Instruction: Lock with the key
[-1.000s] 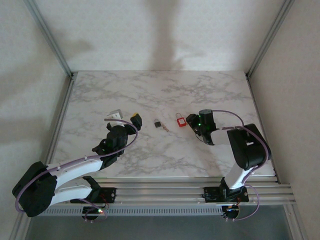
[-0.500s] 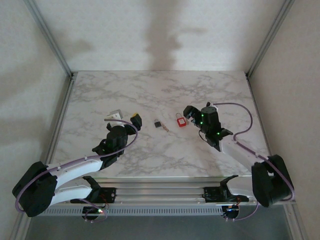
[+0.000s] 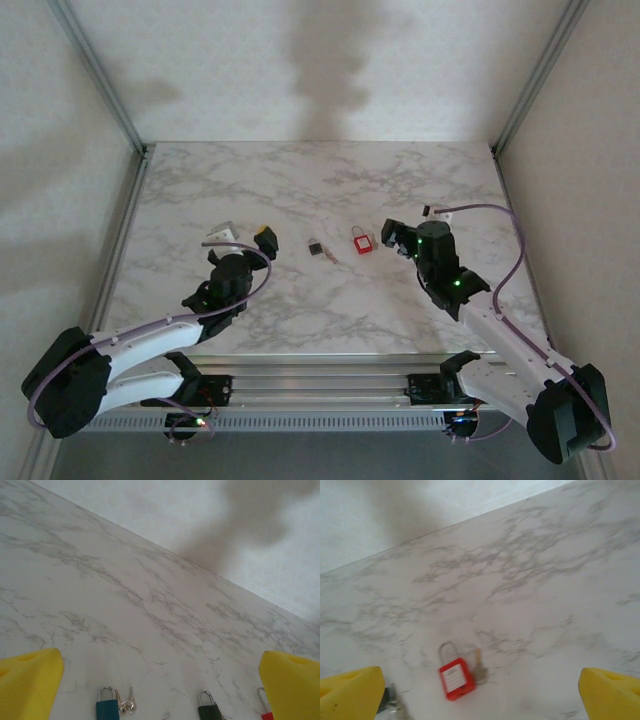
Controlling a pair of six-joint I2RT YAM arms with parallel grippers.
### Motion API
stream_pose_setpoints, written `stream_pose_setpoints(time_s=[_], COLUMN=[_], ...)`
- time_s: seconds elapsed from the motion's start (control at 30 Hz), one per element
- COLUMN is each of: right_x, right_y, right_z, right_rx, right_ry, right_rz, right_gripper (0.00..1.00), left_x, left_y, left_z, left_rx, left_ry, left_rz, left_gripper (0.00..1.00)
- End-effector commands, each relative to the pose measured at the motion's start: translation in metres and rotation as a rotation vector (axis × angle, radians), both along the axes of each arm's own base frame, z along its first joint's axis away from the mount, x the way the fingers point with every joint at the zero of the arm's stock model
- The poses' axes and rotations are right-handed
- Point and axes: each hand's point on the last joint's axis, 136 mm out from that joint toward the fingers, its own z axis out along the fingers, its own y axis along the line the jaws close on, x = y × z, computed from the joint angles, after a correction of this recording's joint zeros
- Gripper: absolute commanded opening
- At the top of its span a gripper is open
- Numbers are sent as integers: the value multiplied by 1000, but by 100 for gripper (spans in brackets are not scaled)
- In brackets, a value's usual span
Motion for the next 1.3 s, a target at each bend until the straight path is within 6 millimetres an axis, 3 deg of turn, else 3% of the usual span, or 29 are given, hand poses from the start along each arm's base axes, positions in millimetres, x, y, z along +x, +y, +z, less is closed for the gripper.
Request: stream_pose_setpoints(time_s=[0.0, 0.2, 0.33, 0.37, 0.4, 0.57, 0.7, 1.0, 1.27], right_x=[-4, -6, -5, -8, -7, -5, -1, 17, 39], right_y=[-30, -66, -80, -85, -88, -93, -100, -101, -91], right_z=[-3, -11, -11, -26, -25, -28, -47, -66, -72], right_rx=[-202, -336, -405, -438, -454, -515, -480, -524, -475], right_ry=[-36, -98, -145, -122, -132, -164, -141, -159, -161], right_rz=[-93, -268, -347, -351, -364, -360, -360, -346, -244], right_gripper=[99, 99, 99, 99, 99, 99, 99, 99, 99], left_x=[-1, -14, -21, -22, -24, -29, -30, -19, -18], left_y=[19, 49, 57, 59, 61, 65, 68, 80, 109], left_z=[16, 27, 35, 37, 39, 54, 61, 41, 30], left_rx=[-34, -41, -42, -41, -37, -7, 32, 63, 32], left_ry=[-24, -75, -102, -109, -115, -142, -144, -123, -131], left_rz=[103, 234, 254, 257, 260, 255, 263, 273, 353], left_gripper=[99, 100, 99, 99, 100, 100, 100, 99, 100])
